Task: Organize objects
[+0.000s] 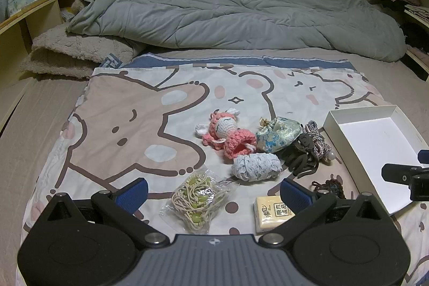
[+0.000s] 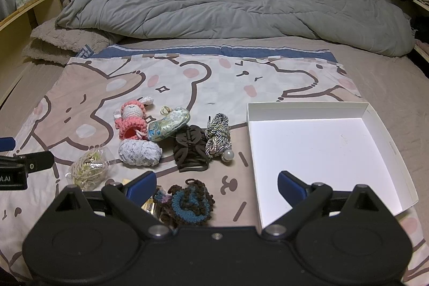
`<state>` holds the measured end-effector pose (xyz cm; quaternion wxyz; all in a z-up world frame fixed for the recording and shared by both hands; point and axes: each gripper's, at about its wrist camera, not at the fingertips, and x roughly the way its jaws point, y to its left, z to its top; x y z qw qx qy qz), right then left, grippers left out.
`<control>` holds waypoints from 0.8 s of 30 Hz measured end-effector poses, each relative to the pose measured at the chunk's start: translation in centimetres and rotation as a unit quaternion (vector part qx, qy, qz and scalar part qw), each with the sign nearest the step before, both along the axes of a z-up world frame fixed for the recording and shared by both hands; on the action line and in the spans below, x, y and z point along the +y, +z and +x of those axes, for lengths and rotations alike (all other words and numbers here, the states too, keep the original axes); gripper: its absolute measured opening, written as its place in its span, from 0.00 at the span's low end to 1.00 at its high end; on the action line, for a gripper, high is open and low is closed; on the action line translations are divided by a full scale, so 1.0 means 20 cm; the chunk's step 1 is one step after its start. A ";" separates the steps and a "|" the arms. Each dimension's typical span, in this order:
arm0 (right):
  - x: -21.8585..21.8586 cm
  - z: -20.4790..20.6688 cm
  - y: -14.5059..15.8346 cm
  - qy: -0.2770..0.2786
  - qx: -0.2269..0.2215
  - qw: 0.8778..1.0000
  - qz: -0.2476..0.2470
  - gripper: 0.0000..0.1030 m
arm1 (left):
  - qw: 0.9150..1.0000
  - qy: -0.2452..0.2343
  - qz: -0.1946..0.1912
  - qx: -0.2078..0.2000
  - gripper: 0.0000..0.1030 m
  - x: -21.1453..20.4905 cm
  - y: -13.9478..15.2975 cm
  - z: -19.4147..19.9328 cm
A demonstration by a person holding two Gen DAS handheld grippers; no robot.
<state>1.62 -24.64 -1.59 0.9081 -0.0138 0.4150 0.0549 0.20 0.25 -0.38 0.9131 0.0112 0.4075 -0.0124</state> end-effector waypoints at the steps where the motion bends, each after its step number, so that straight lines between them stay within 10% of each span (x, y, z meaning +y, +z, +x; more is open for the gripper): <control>1: 0.00 0.00 0.00 0.000 0.000 1.000 0.000 0.95 | 1.000 0.000 0.000 0.000 1.00 0.00 0.00 0.00; 24: 0.00 0.00 -0.01 0.001 0.001 1.000 -0.001 0.95 | 1.000 -0.001 -0.001 0.001 1.00 -0.01 -0.01 -0.01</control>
